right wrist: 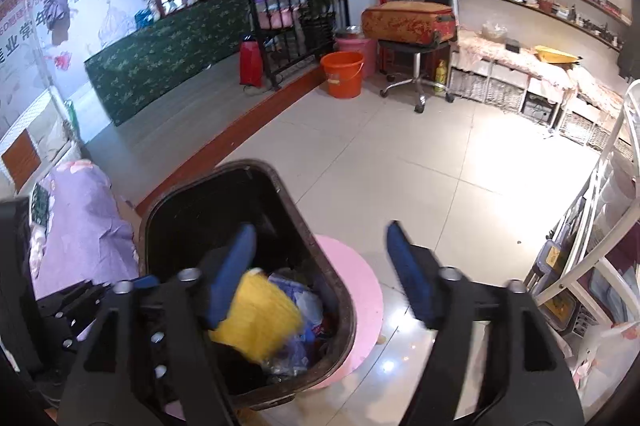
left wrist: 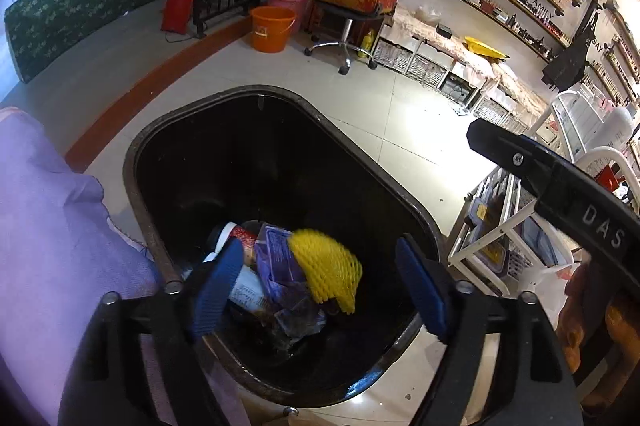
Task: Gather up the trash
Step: 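Carry the plastic bag and yellow net over the black bin and open both grippers, then move both tools back over the table toward the tissues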
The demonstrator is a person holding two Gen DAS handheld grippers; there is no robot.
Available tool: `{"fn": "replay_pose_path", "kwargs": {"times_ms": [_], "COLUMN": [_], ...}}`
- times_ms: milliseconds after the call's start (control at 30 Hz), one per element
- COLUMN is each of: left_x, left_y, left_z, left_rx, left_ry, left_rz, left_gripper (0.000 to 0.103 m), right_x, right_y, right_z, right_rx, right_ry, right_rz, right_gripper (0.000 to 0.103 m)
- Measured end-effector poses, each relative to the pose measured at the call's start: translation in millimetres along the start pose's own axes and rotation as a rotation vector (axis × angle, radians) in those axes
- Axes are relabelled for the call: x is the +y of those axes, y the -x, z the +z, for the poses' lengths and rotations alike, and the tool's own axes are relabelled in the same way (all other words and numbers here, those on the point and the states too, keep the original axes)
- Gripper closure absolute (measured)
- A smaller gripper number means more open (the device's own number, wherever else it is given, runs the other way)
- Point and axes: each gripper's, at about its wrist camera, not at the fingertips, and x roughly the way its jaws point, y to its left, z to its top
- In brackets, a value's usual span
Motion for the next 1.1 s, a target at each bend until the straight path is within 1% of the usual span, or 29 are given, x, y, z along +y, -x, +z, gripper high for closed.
{"fn": "replay_pose_path", "kwargs": {"times_ms": [67,100,167,233,300,400,467,533,633,733,800,867,900,967,1033,1100], "left_x": [0.7,1.5,2.2,3.4,5.0,11.2,20.4,28.8,45.2,65.6,83.4,100.5,110.8,128.0,142.4,157.7], "left_y": [4.5,10.5,19.2,32.7,42.8,56.5,65.5,75.7,91.4,104.7,113.0,121.5,126.4,137.7,150.4,162.7], "left_z": [-0.6,-2.1,-3.9,-7.8,-9.1,-16.7,-21.3,-29.5,-41.8,-53.7,-63.3,-72.2,-78.1,-88.8,-100.7,-113.5], "left_rx": [-0.022,-0.035,-0.064,-0.11,-0.142,-0.171,-0.19,-0.219,-0.26,-0.267,-0.25,-0.231,-0.222,-0.218,-0.221,-0.212], "left_ry": [0.003,0.005,0.005,-0.002,-0.006,-0.001,0.016,0.031,0.036,0.077,0.12,0.174,0.209,0.266,0.308,0.345], "left_rz": [0.007,0.005,0.017,0.047,0.07,0.092,0.116,0.142,0.192,0.26,0.309,0.348,0.366,0.397,0.447,0.512], "left_gripper": [0.022,0.021,0.016,0.01,0.006,0.006,0.006,0.006,0.006,0.006,0.006,0.006,0.006,0.006,0.006,0.006], "right_x": [-2.7,-4.4,-7.4,-9.2,-6.6,0.4,10.7,22.4,43.7,72.7,93.2,112.5,126.2,153.7,178.7,205.3], "right_y": [0.3,-0.2,1.2,2.0,4.1,1.8,0.4,1.8,2.8,0.2,-0.2,-1.7,-3.2,-5.6,-5.9,-2.8], "right_z": [2.7,4.3,6.3,7.8,6.8,8.8,7.8,5.7,0.4,-6.2,-9.8,-11.0,-12.9,-17.7,-25.0,-34.6], "right_rx": [-0.007,-0.007,-0.018,-0.028,-0.041,-0.044,-0.047,-0.073,-0.1,-0.08,-0.07,-0.043,-0.016,0.023,0.056,0.076], "right_ry": [-0.003,-0.005,-0.016,-0.025,-0.029,-0.016,0.017,0.052,0.092,0.152,0.185,0.205,0.229,0.29,0.342,0.399], "right_rz": [-0.011,-0.02,-0.03,-0.04,-0.051,-0.054,-0.058,-0.045,0.006,0.081,0.143,0.214,0.252,0.3,0.369,0.438], "right_gripper": [0.03,0.028,0.024,0.015,0.012,0.009,0.007,0.006,0.006,0.006,0.006,0.006,0.006,0.006,0.006,0.006]}}
